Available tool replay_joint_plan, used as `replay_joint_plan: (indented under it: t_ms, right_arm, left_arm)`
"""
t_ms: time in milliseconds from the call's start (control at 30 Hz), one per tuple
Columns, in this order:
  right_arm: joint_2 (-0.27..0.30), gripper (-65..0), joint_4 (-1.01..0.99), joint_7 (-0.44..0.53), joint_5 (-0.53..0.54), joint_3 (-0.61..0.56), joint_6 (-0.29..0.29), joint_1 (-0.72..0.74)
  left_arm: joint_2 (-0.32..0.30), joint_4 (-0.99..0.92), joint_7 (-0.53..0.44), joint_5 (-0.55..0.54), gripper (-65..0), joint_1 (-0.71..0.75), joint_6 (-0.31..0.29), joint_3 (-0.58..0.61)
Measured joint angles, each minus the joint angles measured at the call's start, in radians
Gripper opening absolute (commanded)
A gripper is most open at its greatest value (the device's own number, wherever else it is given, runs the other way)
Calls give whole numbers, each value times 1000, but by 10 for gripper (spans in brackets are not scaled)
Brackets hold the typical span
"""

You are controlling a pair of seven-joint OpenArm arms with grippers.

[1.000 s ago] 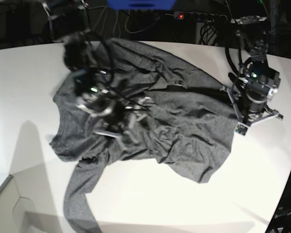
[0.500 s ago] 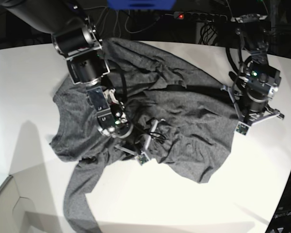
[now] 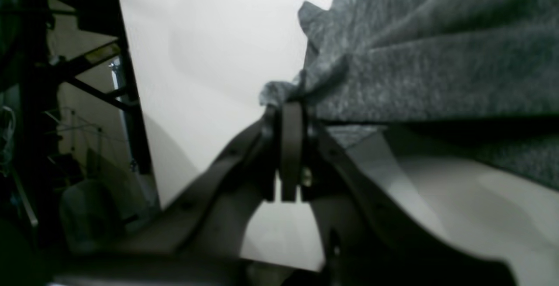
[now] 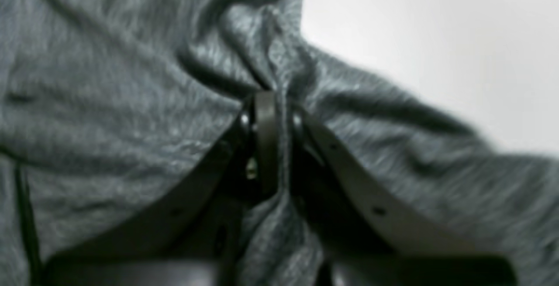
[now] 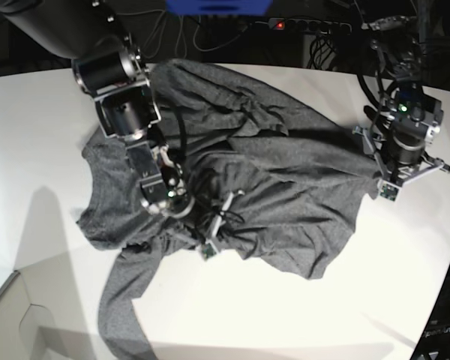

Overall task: Layout the t-shirt on the table in an organized manner, then fold the t-shirt properly
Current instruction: 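Grasp the shirt edge with the right gripper and pull it toward the hem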

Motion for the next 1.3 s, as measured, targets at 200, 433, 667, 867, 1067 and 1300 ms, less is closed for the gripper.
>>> replay_joint_plan:
  t_ms: [200, 433, 667, 867, 1067, 1300]
  right_arm:
    - [1, -650, 131, -50, 7, 134, 0, -8]
    - [-5, -650, 187, -58, 5, 215, 1, -3]
    - [0, -650, 185, -58, 4, 266, 0, 2]
    - [1, -650, 185, -58, 2, 282, 0, -15]
    - [32, -650, 185, -113, -1, 282, 1, -35]
    - [69, -650, 186, -198, -1, 282, 0, -34]
  left_arm:
    - [-1, 0, -2, -1, -650, 11, 0, -14]
    - [-1, 1, -6, -4, -650, 10, 0, -14]
    - [0, -9, -10, -5, -650, 7, 0, -5]
    - [19, -60, -27, -8, -650, -7, -1, -3]
    - [17, -196, -153, -4, -650, -39, -2, -3]
    - [3, -312, -224, -5, -650, -108, -3, -5]
